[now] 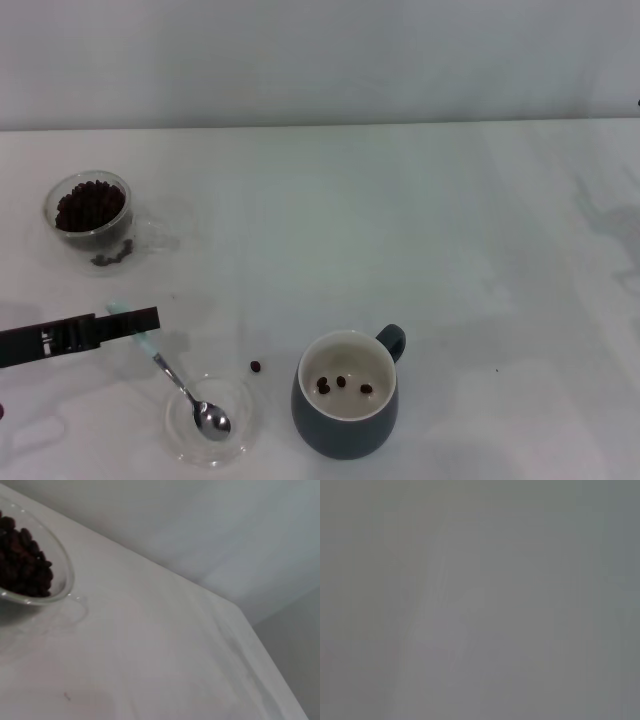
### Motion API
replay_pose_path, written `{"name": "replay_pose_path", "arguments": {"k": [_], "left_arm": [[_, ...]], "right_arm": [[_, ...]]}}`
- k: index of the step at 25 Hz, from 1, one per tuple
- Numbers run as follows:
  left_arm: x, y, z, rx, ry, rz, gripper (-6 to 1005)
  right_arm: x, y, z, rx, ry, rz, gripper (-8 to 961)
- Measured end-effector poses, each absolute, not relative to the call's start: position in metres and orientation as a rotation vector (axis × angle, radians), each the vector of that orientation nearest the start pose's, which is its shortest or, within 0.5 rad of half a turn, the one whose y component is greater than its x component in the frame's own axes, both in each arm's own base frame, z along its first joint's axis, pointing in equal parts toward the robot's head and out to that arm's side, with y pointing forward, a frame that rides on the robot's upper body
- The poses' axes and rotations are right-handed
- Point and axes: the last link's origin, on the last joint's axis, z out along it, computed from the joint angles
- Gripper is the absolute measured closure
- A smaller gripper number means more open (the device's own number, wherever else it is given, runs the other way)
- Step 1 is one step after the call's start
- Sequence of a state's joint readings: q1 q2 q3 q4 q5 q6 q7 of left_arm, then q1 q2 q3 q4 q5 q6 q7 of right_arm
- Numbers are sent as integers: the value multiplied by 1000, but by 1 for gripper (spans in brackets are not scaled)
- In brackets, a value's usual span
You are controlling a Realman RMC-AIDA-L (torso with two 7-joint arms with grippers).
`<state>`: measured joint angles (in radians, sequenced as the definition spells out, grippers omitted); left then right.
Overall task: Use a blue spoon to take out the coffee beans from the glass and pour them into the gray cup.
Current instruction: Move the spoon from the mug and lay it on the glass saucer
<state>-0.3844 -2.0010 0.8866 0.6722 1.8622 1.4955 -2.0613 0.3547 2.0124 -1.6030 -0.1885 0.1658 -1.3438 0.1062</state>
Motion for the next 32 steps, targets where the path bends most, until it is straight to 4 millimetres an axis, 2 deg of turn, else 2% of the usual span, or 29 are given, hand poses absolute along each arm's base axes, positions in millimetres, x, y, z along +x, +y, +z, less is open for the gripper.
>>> {"name": "replay_pose_path", "arguments": {"k": [7, 16, 32], "left_arm": [[-313, 299, 14, -2358, -1641, -732, 813], [-322, 297, 0, -2300, -1704, -712, 802], [-321, 295, -10, -2247, -1798, -752, 762]], "right_arm": [[343, 319, 56, -1490, 249, 680, 220], [342, 318, 54, -1504, 247, 679, 220], [341, 318, 48, -1532, 248, 678, 220]]}}
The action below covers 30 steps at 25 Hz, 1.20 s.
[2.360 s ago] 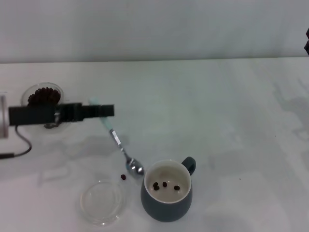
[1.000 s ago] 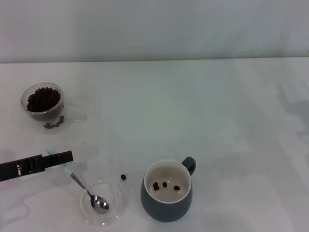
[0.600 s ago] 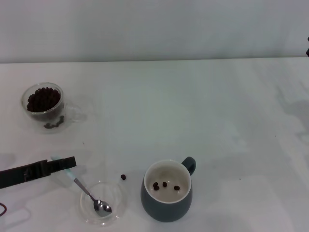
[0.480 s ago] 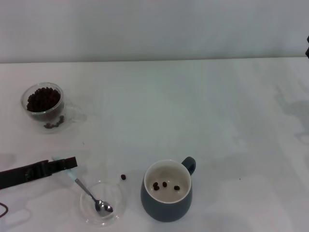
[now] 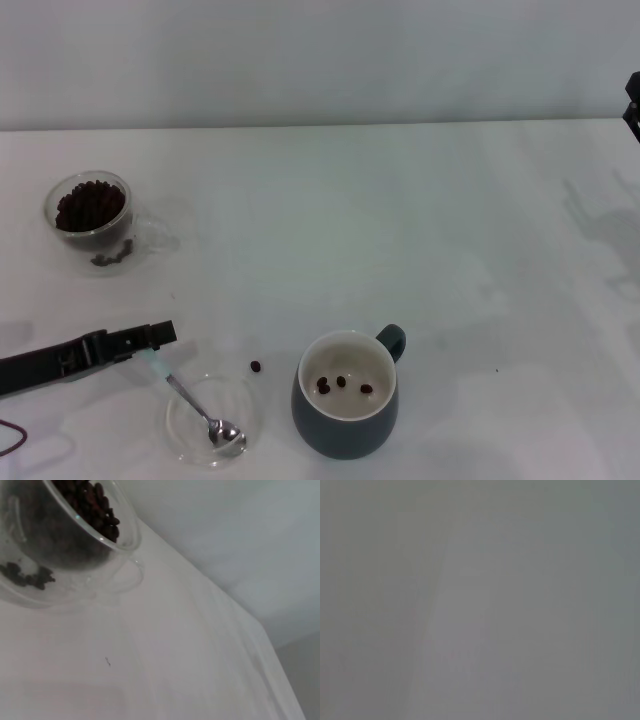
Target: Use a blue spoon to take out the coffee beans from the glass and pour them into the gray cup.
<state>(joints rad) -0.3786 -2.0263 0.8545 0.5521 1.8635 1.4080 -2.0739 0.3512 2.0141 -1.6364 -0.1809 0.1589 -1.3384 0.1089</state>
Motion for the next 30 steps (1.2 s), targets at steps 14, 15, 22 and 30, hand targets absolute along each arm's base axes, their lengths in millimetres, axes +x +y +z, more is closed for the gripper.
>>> {"name": "replay_pose_path", "arguments": {"k": [14, 15, 22, 30], "left_arm": [[-331, 293, -1, -2158, -1827, -796, 271], [-332, 293, -1, -2157, -1824, -796, 272], [-339, 294, 6, -2124, -1807, -779, 274], [-345, 291, 25, -2133, -1609, -752, 272]], "right_arm": [[342, 318, 50, -1526, 249, 675, 220], [342, 318, 50, -1525, 250, 674, 220], [340, 319, 50, -1528, 240, 683, 220], [338, 320, 50, -1534, 236, 686, 220]]}}
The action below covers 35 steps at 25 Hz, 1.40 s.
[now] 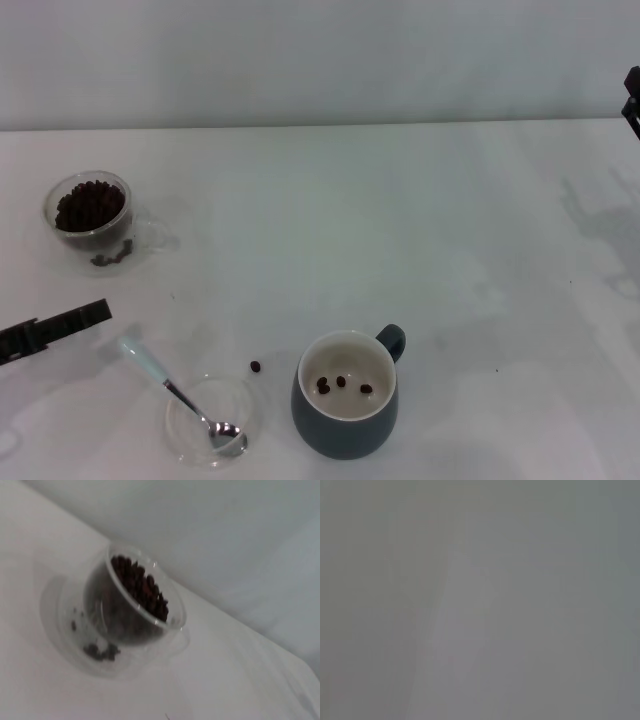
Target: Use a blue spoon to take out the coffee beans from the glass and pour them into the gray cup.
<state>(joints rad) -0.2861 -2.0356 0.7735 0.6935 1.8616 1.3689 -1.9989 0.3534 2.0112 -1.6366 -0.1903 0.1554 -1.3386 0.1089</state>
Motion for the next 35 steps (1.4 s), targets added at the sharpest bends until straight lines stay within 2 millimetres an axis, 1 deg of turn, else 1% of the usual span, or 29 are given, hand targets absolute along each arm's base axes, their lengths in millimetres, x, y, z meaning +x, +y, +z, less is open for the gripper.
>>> {"name": "replay_pose_path", "arguments": {"k": [6, 7, 8, 9, 10, 11, 12, 17, 21, 25, 28, 32, 35], "left_arm": [[-347, 281, 40, -2160, -1424, -752, 271], [-348, 279, 42, -2160, -1385, -755, 271], [-352, 273, 50, -2141, -1311, -764, 270], [-352, 273, 50, -2141, -1311, -764, 270], [-355, 270, 54, -2124, -1268, -771, 270], [-362, 263, 62, -2074, -1192, -782, 270], [-362, 263, 62, -2074, -1192, -782, 273], [-379, 247, 72, -1964, -979, -801, 280], [-390, 234, 84, -1881, -820, -755, 282], [-397, 221, 96, -1789, -699, -723, 284], [-400, 211, 107, -1709, -596, -700, 286], [-403, 199, 119, -1607, -484, -671, 286], [-406, 193, 126, -1544, -439, -644, 286]], "right_arm": [[338, 319, 48, -1541, 239, 685, 220], [337, 319, 47, -1546, 239, 690, 220], [336, 319, 45, -1553, 239, 696, 220], [335, 318, 43, -1565, 238, 707, 220], [333, 317, 42, -1574, 235, 716, 220], [331, 316, 40, -1586, 227, 727, 220], [330, 315, 39, -1598, 219, 737, 220], [322, 303, 32, -1646, 184, 801, 220], [314, 294, 25, -1692, 136, 854, 220], [306, 288, 15, -1752, 118, 895, 220], [307, 280, 5, -1812, 143, 903, 220], [312, 273, 4, -1821, 194, 925, 220], [314, 269, 5, -1817, 252, 962, 220]]}}
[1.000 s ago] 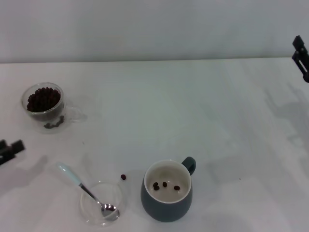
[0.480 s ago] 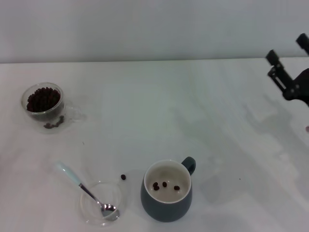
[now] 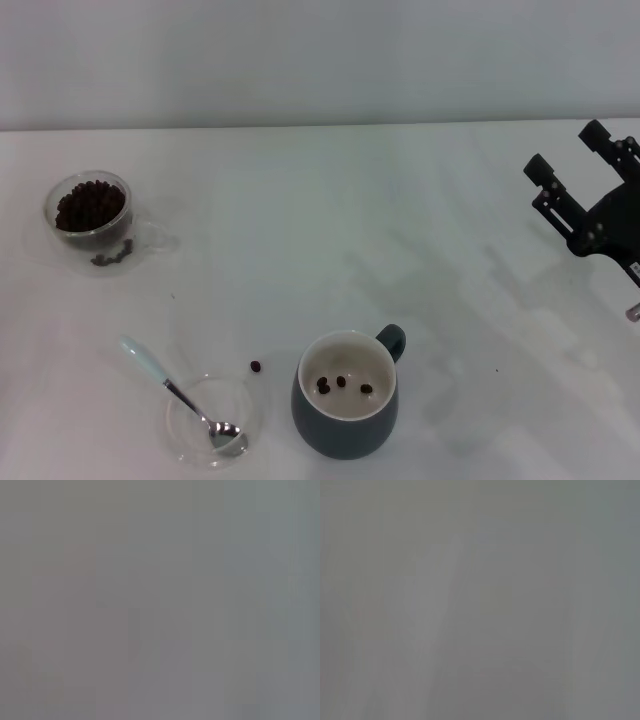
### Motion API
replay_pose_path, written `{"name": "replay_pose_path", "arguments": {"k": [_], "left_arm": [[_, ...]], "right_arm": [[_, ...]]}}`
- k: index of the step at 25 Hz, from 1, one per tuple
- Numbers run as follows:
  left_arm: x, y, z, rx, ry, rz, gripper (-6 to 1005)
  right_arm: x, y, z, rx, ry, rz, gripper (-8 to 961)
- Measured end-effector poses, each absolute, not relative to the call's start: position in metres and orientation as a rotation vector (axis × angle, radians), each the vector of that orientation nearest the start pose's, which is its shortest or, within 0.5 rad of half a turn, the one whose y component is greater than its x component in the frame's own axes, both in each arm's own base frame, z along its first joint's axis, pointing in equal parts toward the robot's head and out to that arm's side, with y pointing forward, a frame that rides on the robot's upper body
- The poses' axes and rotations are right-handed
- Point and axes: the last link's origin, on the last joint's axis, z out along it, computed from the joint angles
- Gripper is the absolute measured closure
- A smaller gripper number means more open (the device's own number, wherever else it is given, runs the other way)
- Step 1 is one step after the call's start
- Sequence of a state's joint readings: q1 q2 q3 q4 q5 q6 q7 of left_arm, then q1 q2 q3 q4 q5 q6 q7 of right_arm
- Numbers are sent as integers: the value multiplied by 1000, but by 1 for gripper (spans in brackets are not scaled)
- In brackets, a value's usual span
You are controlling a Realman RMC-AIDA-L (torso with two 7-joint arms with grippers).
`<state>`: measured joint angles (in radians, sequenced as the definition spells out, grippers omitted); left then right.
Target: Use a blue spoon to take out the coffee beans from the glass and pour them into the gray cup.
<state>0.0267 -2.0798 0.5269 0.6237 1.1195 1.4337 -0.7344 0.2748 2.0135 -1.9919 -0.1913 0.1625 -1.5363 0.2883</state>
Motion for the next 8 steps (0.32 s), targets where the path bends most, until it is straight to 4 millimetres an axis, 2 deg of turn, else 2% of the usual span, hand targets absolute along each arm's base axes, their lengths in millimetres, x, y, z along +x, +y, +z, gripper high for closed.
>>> {"name": "replay_pose_path", "arguments": {"k": [3, 8], "left_arm": [[-410, 189, 128, -1477, -418, -628, 285], [-413, 194, 130, -1382, -411, -648, 285]], "right_arm": [[317, 266, 5, -1819, 320, 996, 220], [321, 257, 1, -1836, 372, 1010, 220]]}}
